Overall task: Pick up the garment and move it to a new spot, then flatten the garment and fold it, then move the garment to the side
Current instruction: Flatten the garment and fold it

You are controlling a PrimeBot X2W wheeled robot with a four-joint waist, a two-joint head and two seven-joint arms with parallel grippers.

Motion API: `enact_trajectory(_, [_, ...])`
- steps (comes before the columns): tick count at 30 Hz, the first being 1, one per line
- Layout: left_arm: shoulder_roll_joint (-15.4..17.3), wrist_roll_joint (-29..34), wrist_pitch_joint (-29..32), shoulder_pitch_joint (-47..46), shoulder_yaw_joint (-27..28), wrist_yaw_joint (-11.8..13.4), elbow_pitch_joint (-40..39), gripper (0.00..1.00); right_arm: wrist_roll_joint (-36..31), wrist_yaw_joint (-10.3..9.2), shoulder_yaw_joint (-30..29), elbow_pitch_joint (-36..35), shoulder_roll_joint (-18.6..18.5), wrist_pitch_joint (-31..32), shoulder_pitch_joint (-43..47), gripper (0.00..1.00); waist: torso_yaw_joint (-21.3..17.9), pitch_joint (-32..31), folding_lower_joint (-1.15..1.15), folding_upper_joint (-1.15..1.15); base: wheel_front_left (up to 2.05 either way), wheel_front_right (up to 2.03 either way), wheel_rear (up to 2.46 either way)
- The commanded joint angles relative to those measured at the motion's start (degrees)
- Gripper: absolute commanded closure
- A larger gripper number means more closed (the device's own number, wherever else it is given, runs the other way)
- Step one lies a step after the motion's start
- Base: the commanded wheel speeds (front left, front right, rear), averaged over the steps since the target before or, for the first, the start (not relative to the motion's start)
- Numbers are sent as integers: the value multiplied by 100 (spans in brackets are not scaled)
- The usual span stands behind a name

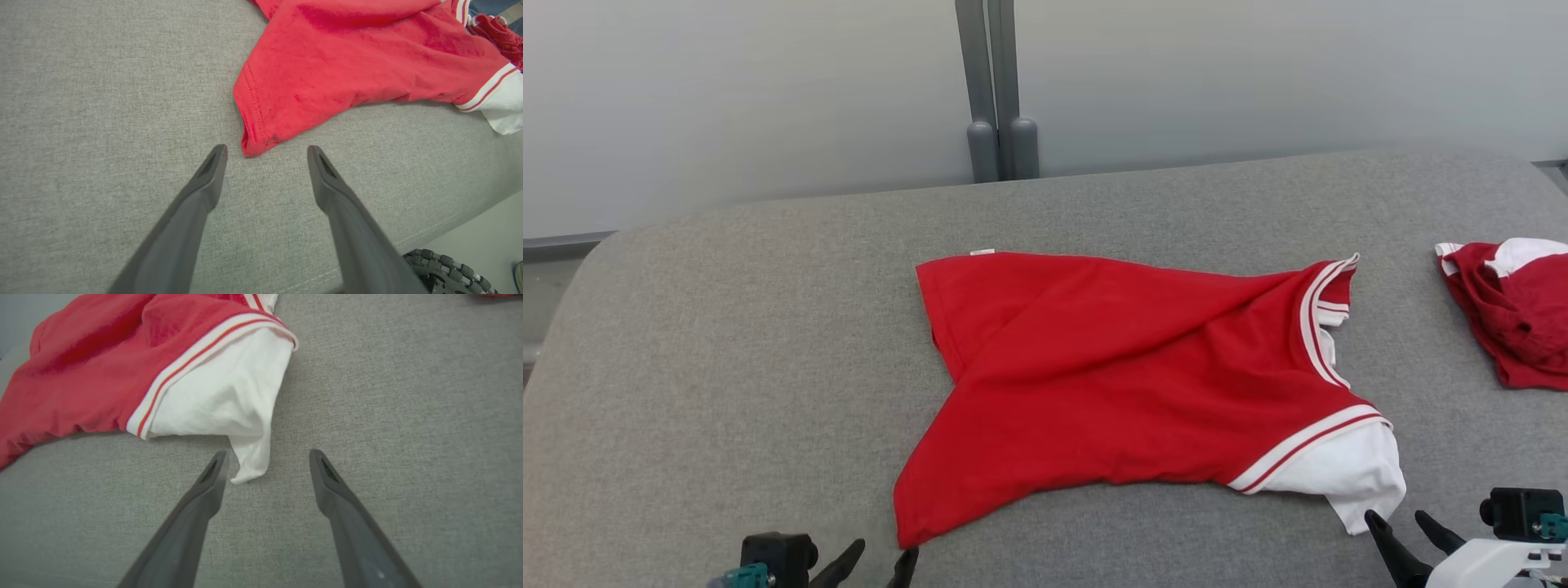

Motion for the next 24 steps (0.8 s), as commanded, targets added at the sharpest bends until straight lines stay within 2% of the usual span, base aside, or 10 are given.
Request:
enact_trajectory(1, [8, -31, 7, -145, -22, -25, 62, 0, 34, 3, 45, 90, 17, -71, -106, 0, 12, 55, 0, 0, 0, 0, 0])
enact_trajectory(9, [-181, -156, -50, -689, -310, -36, 701, 0, 125, 3, 382, 575, 92, -374, -540, 0, 11, 270, 0, 0, 0, 0, 0])
enact_trajectory(17, [-192, -133, -151, -1187, -403, -40, 1537, 0, 258, 3, 684, 893, 123, -524, -880, 0, -30, 432, 0, 0, 0, 0, 0])
enact_trajectory(20, [-272, -301, -169, -1306, -509, -40, 1726, 0, 318, 3, 806, 973, 129, -576, -991, 0, -45, 486, 0, 0, 0, 0, 0])
enact_trajectory(21, [-252, -355, -179, -1332, -570, -40, 1775, 48, 351, 3, 854, 998, 133, -591, -1022, 18, -53, 496, 0, 0, 0, 0, 0])
enact_trajectory(22, [-229, -405, -201, -1352, -622, -41, 1814, 60, 377, 3, 899, 1019, 129, -599, -1043, 32, -60, 502, 0, 0, 0, 0, 0])
enact_trajectory(23, [-209, -451, -232, -1374, -675, -41, 1856, 100, 409, 3, 946, 1042, 114, -604, -1065, 68, -65, 507, 0, 0, 0, 0, 0])
enact_trajectory(24, [-203, -492, -258, -1394, -722, -43, 1883, 100, 430, 3, 985, 1051, 99, -621, -1083, 86, -66, 510, 0, 0, 0, 0, 0])
